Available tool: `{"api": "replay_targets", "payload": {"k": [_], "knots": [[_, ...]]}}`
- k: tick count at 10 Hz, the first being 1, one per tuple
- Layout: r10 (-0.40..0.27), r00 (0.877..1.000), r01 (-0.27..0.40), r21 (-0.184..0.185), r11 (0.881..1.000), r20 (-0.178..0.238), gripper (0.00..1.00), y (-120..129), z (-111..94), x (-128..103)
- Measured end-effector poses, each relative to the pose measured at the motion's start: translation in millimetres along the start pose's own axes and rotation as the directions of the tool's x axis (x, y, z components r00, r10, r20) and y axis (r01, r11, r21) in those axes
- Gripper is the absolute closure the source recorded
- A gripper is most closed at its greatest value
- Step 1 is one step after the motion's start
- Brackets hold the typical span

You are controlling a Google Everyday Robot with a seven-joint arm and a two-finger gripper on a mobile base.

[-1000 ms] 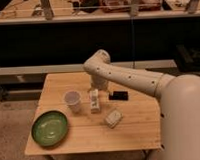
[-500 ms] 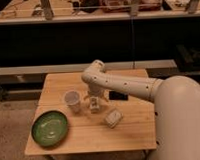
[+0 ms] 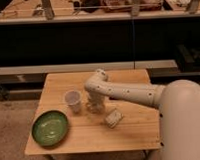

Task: Place the bottle in the ceramic bowl

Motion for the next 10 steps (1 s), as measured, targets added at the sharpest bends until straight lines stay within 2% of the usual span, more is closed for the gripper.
{"api": "replay_targets", "payload": {"k": [2,3,5,6,7,9,10], "knots": [[-0.021,1.0,0.021,0.014,1.0,-0.023,0.69,-10.9,-15.7,-3.5],[-0.03,0.999,0.03,0.015,0.999,-0.043,0.71,-18.4,-30.3,-3.9],[-0.081,0.994,0.082,0.006,0.997,-0.078,0.71,-46.3,-61.6,-10.8],[-0.122,0.987,0.123,-0.004,0.992,-0.107,0.71,-71.6,-84.5,-19.1],[-0.161,0.979,0.162,-0.004,0.987,-0.127,0.71,-95.7,-97.7,-29.7],[-0.228,0.963,0.233,0.02,0.972,-0.144,0.71,-139.1,-112.6,-59.2],[-0.248,0.958,0.255,0.029,0.966,-0.146,0.71,-152.2,-112.8,-73.2]]}}
